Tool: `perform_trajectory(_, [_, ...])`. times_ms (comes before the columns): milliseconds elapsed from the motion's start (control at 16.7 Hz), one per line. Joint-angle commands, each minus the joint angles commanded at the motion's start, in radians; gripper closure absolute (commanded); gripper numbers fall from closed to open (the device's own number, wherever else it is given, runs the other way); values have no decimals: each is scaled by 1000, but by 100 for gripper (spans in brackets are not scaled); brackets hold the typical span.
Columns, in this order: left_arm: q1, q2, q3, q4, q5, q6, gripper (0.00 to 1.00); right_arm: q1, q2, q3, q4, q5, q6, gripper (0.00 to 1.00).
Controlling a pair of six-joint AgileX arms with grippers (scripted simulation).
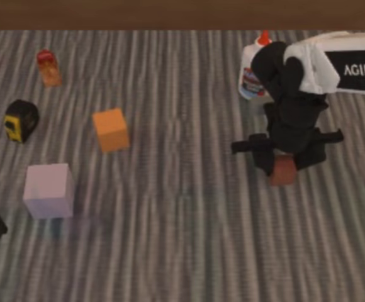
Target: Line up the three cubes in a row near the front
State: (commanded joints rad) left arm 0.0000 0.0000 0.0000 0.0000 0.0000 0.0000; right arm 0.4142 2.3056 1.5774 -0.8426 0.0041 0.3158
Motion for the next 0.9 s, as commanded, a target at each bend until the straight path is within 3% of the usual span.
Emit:
perform_trajectory(480, [0, 0, 0, 0, 0, 0, 0, 0, -42, 26, -32, 11, -7, 100])
perform_trajectory(900, [0, 0, 0, 0, 0, 0, 0, 6, -125, 153, -244, 10, -8, 100])
